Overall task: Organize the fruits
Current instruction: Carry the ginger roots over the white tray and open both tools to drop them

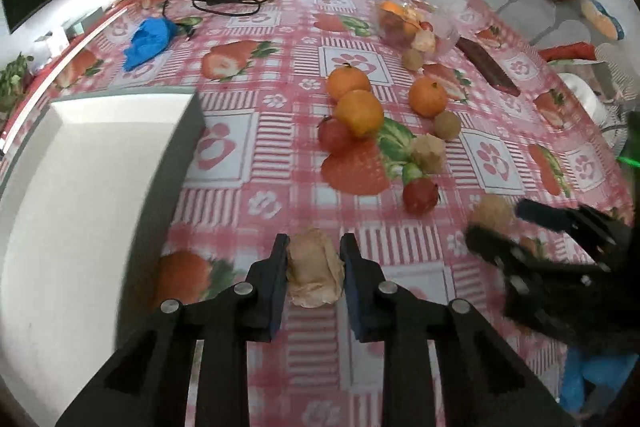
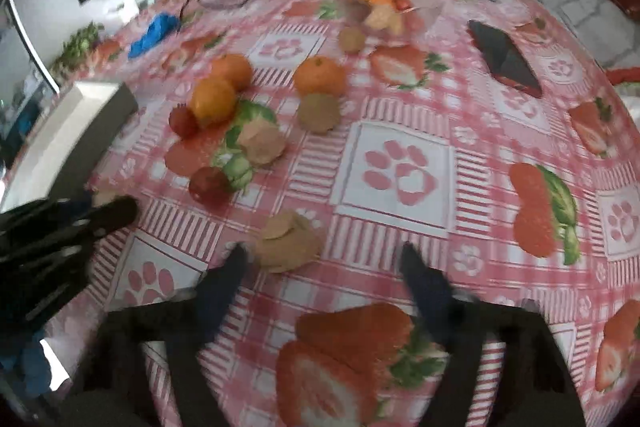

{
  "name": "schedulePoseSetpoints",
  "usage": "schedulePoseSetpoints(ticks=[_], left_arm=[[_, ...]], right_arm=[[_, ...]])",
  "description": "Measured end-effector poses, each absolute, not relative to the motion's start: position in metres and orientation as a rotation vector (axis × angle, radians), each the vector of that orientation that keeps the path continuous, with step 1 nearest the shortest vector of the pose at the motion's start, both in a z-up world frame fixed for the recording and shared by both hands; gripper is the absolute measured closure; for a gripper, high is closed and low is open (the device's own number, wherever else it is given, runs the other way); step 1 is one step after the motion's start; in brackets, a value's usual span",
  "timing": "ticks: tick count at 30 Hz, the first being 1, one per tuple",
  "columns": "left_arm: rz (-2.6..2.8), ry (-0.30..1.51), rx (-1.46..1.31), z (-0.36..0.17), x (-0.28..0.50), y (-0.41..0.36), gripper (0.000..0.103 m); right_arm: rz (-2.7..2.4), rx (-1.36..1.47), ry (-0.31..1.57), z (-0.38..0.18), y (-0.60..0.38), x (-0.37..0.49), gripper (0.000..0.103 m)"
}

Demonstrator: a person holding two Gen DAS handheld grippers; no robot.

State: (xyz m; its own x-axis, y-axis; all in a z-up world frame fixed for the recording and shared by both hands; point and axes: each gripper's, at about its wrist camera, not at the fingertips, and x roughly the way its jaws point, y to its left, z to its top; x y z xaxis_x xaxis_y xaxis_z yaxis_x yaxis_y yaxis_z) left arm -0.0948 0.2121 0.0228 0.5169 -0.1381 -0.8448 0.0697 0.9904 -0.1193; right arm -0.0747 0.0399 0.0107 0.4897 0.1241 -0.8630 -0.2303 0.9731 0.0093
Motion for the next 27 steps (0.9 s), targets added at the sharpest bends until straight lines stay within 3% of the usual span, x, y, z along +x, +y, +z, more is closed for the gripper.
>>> schedulePoseSetpoints(ticks=[3, 11, 18, 23, 27], left_arm=[[-0.15, 1.016, -0.109, 0.033, -0.106, 0.221, 0.075], [-0.201, 0.927, -0.106, 0.1, -0.128, 0.258, 0.075], [-0.123, 0.838, -0.062, 0.15, -0.149, 0.328, 0.075], [-0.044, 0.812, -0.074, 0.159, -0.161, 0.379, 0.075], [0.02, 0.843, -0.1, 0.137, -0.166, 0.41, 0.075]], right_arm=[[0.21, -0.126, 1.031, 0.017, 0.045, -0.077, 0.076], [0.278, -0.002, 1.016, 0.08, 0.045, -0.082, 0.076], [0.426, -0.011, 0.955, 0.144, 0.102, -0.097, 0.076], [0.539, -0.042, 0.957, 0.157, 0.165, -0.1, 0.076], [0.604, -0.074, 0.998, 0.136, 0.219, -0.097, 0.076]])
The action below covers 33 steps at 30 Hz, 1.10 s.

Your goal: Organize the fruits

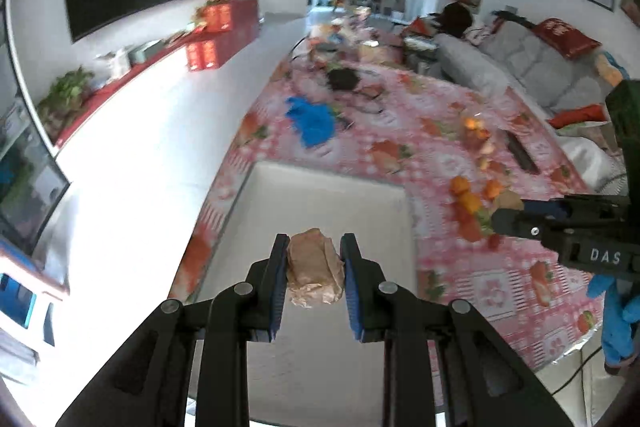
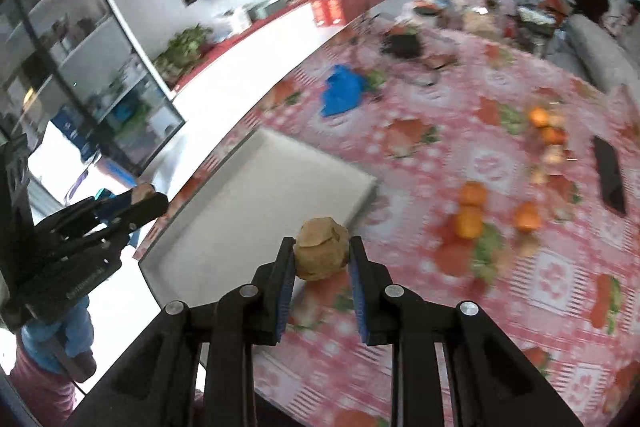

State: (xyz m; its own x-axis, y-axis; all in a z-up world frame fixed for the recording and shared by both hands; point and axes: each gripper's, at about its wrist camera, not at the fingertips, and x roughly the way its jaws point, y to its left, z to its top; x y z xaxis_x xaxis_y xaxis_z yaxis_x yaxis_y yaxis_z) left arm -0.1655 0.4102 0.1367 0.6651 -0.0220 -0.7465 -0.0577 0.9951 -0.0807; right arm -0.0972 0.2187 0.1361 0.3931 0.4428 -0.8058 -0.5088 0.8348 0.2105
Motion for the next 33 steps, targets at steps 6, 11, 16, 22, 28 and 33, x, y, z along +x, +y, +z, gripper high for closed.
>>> schedulePoseSetpoints(ticks=[6, 11, 16, 22, 28, 33], left_arm=[[0.062, 0.949, -0.13, 0.073, -0.165, 0.419, 0.075], [0.073, 0.998, -0.147, 0.039, -0.167, 0.416, 0.072], [0.134, 0.931, -0.116, 0.042, -0.176, 0.416, 0.021], [0.077, 0.859, -0.099, 0.068, -0.18, 0.394, 0.02], [-0.052, 0.861, -0.035, 0.087, -0.17, 0.33, 0.02], [-0.122, 0.9, 0.036, 0.091, -0.154, 0.278, 0.02]], right_arm=[[0.643, -0.112, 1.119, 0.078, 0.281, -0.088, 0.076], [0.648, -0.133, 1.189, 0.047, 0.298, -0.084, 0.076], [0.607, -0.135, 1.151, 0.054, 0.285, -0.081, 0.013], [0.457, -0.118, 0.976, 0.083, 0.218, -0.088, 0.001], [0.292, 0.009, 1.072, 0.049, 0.108, -0.089, 0.001], [0.109, 0.084, 1.144, 0.017, 0.016, -0.102, 0.001]])
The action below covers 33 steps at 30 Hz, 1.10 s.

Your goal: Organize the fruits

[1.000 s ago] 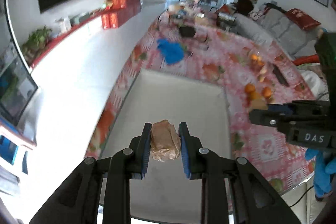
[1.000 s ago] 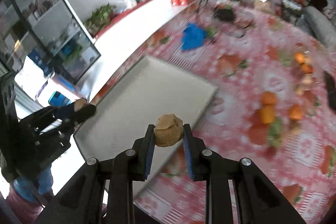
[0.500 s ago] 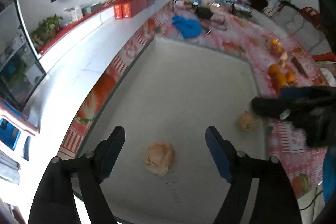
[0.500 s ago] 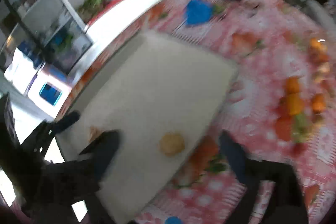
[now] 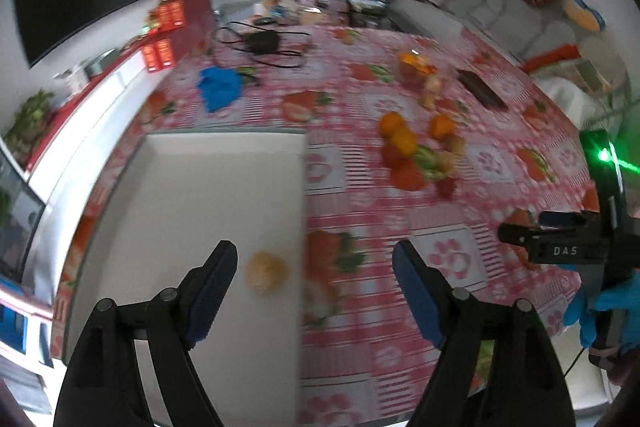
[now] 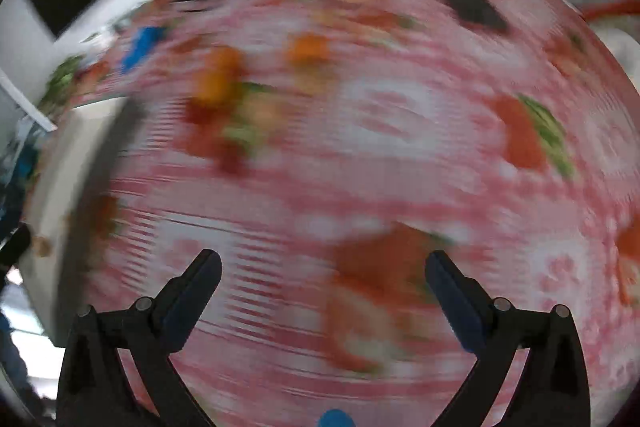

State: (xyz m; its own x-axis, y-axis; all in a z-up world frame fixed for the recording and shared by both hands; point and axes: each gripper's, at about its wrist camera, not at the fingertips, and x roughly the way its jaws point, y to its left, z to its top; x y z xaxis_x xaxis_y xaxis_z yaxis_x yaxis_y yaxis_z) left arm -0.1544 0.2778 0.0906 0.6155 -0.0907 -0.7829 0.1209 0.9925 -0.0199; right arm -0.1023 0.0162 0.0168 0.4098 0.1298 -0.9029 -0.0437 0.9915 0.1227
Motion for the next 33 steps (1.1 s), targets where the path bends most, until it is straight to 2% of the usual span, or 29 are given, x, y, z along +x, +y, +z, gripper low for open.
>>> schedulePoseSetpoints(ticks=[9, 18, 24, 27, 29, 31, 32, 33], left_arm=[[-0.132, 0.897, 0.098, 0.117, -0.089, 0.224, 0.02], [-0.076, 1.054, 0.137, 0.039, -0.028, 0.194, 0.02], [-0.078, 1.03, 0.212, 0.016, -0.019, 0.184, 0.02], [-0.091, 1.025, 0.201, 0.012, -0.009, 0.181, 0.024], [-0.111, 1.03, 0.178, 0.011, -0.004, 0.179, 0.03], [-0.144, 1.034, 0.153, 0.012, -0.002, 0.176, 0.052], [-0.161, 1.037, 0.139, 0.012, -0.002, 0.175, 0.06], [-0.173, 1.037, 0.129, 0.012, -0.004, 0.174, 0.073]], right_arm=[[-0.05, 0.039, 1.116, 0.007, -0.065, -0.105, 0.001], [-0.016, 0.004, 1.049, 0.005, -0.066, -0.107, 0.0], [-0.009, -0.003, 1.035, 0.005, -0.065, -0.11, 0.0], [-0.008, -0.004, 1.032, 0.005, -0.065, -0.111, 0.0], [-0.008, -0.003, 1.029, 0.005, -0.065, -0.111, 0.0], [-0.008, -0.003, 1.028, 0.005, -0.065, -0.112, 0.0], [-0.008, -0.003, 1.028, 0.005, -0.065, -0.112, 0.0], [-0.008, -0.003, 1.028, 0.005, -0.065, -0.112, 0.0]])
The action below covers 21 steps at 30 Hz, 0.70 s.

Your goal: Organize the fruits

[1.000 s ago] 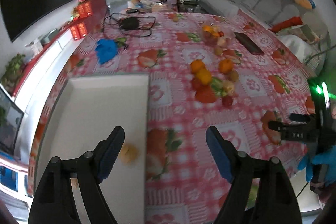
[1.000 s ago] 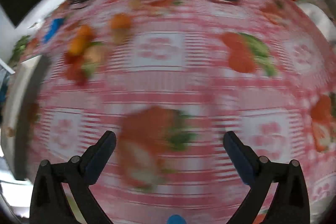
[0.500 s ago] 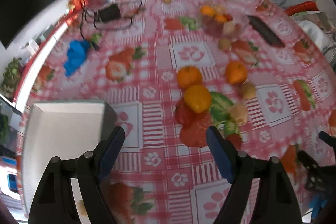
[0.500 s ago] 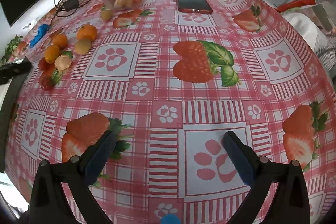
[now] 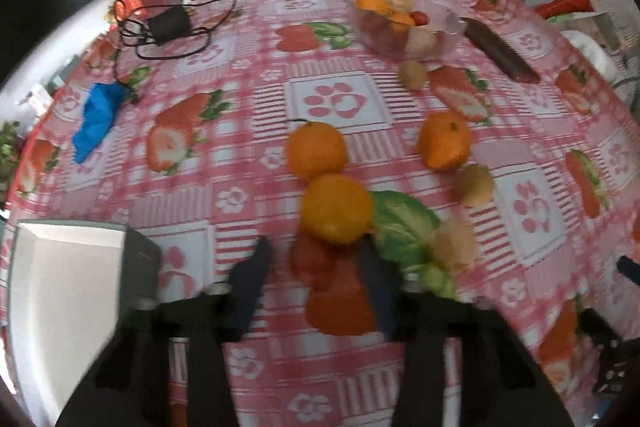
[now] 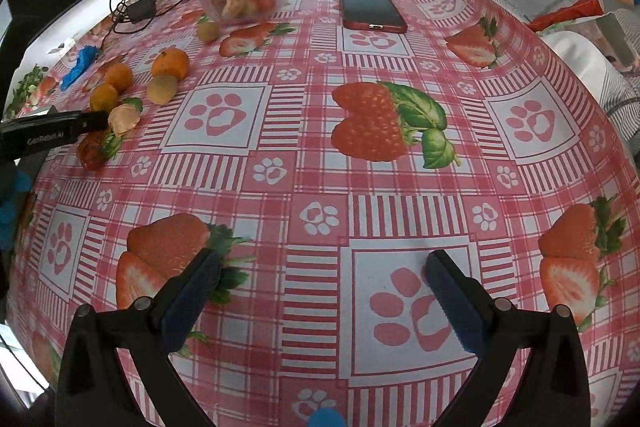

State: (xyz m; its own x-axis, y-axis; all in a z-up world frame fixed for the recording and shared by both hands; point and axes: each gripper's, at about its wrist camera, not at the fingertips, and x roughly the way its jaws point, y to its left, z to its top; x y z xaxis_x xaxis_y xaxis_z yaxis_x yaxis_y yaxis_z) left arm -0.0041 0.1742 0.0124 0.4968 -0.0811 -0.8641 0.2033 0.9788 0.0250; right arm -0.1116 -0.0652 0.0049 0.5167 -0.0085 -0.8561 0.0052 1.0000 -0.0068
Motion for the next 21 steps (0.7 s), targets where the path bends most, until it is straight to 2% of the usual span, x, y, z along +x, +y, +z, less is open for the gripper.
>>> schedulePoseSetpoints(ticks=[1, 18, 21], left_arm=[[-0.174, 1.033, 0.135, 0.013, -0.007, 0.172, 0.078], [-0.121, 0.967, 0.028, 0.013, -0.121, 0.217, 0.078], [-0.114, 0.973, 0.022, 0.014, -0.128, 0.222, 0.078]], right_arm=[[-0.008, -0.003, 1.027, 0.005, -0.065, -0.112, 0.0], [-0.021, 0.0, 1.015, 0.005, -0.065, -0.112, 0.0], [-0.038, 0.008, 1.075, 0.006, -0.064, -0.106, 0.0]])
